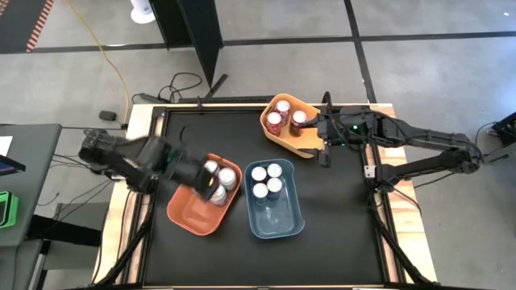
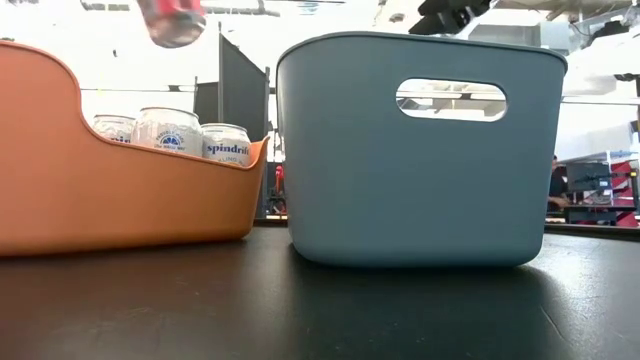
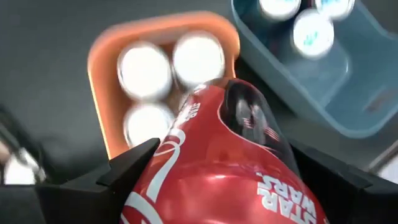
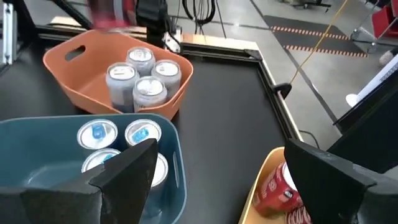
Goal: Sort soda cans
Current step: Put the red soda can into the yellow bin
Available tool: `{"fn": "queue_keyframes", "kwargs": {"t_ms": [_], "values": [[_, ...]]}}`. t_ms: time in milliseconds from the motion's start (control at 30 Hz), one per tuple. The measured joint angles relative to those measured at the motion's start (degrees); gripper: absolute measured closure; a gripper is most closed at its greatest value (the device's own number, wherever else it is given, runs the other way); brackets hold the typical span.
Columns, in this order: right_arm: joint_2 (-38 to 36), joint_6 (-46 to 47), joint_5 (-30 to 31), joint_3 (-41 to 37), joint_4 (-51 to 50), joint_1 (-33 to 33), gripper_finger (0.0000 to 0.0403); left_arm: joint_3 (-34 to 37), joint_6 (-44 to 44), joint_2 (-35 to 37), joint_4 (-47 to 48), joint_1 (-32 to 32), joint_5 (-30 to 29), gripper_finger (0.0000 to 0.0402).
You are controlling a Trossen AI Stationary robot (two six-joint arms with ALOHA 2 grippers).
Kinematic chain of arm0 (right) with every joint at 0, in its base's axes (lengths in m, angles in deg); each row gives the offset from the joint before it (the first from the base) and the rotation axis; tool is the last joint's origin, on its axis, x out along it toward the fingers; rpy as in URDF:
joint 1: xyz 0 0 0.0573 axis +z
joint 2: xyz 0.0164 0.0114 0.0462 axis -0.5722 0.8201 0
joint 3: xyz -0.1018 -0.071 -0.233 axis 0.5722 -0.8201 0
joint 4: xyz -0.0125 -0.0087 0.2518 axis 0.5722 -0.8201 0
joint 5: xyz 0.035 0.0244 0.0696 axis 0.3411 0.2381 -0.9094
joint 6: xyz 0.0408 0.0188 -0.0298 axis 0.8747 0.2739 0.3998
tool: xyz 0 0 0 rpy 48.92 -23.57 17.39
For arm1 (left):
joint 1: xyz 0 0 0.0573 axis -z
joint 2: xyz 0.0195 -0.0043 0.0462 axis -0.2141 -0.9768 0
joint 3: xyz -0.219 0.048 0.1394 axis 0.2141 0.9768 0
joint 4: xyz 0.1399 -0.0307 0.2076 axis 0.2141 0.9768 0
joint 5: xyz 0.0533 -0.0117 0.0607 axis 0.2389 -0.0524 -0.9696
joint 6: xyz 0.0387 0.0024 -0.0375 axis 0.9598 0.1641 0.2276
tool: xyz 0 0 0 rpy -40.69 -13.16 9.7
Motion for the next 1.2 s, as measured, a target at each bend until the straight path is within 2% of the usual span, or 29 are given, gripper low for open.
{"fn": "queue_keyframes", "kwargs": {"t_ms": [167,333,533,733,867,1000,1200], "values": [[-3.2,0.5,0.1,0.0,-2.2,1.3,0.0035,-2.3,15.8,-0.9,-3.8,-11.9,2.6,0.0093],[-6.8,1.9,0.1,0.0,-3.6,2.6,0.0035,-4.6,30.3,-4.0,-11.8,-21.7,6.3,0.0093],[-9.5,4.0,2.9,0.0,-6.2,4.3,0.0035,-11.3,44.9,-12.8,-16.4,-29.7,13.0,0.0093],[-10.5,5.4,7.3,0.0,-7.9,5.4,0.0035,-24.5,56.5,-24.6,-14.6,-34.9,18.6,0.0093],[-10.8,6.7,8.3,0.0,-8.2,5.7,0.0035,-34.0,64.3,-32.5,-12.1,-36.9,19.2,0.0093],[-10.7,7.7,9.9,0.0,-8.3,5.6,0.0035,-31.1,72.4,-34.0,-16.5,-38.5,21.6,0.0093],[-9.7,10.4,12.1,0.0,-8.9,5.6,0.0035,-31.4,82.7,-36.5,-18.9,-39.0,19.8,0.0093]]}}
